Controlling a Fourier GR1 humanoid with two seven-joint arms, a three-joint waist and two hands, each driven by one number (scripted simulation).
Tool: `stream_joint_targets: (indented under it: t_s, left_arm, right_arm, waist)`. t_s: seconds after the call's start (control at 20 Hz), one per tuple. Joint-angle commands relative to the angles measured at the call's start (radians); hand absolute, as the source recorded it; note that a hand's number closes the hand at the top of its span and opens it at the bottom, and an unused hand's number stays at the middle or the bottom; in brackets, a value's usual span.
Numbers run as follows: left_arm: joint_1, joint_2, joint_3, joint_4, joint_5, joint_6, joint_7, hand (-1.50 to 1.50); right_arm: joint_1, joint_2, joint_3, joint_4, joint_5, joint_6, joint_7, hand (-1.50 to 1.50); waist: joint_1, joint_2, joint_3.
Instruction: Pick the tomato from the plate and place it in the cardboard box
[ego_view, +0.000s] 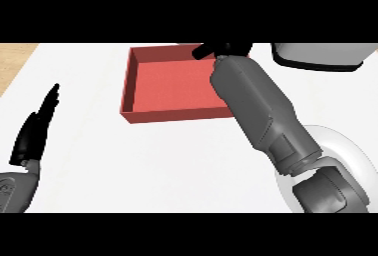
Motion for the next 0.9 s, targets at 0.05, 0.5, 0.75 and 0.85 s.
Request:
stream_joint_targets:
  t_s: [0.05, 0.5, 0.75, 0.85]
  left_arm:
    - [0.006, 0.001, 0.007, -0.014, -0.006, 0.007, 0.018, 0.00]
    - [0.063, -0.001, 0.015, -0.011, -0.019, 0.013, -0.015, 0.00]
    - [0.047, -0.002, 0.048, -0.014, -0.016, 0.023, 0.039, 0.00]
    - [0.097, 0.022, 0.071, -0.048, 0.000, 0.003, 0.037, 0.00]
  right_arm:
    - [-0.032, -0.010, -0.029, 0.029, -0.012, -0.113, -0.099, -1.50]
    - [0.016, 0.002, -0.094, -0.049, -0.082, -0.384, -0.260, -1.50]
    - [0.105, 0.002, -0.100, -0.180, -0.186, -0.351, -0.370, -1.50]
    - [0.178, 0.002, -0.080, -0.280, -0.159, -0.319, -0.313, -1.50]
  waist:
    - [-0.005, -0.003, 0.001]
    - [-0.045, -0.021, 0.001]
    - [-0.084, -0.035, 0.001]
    - [-0.113, -0.048, 0.001]
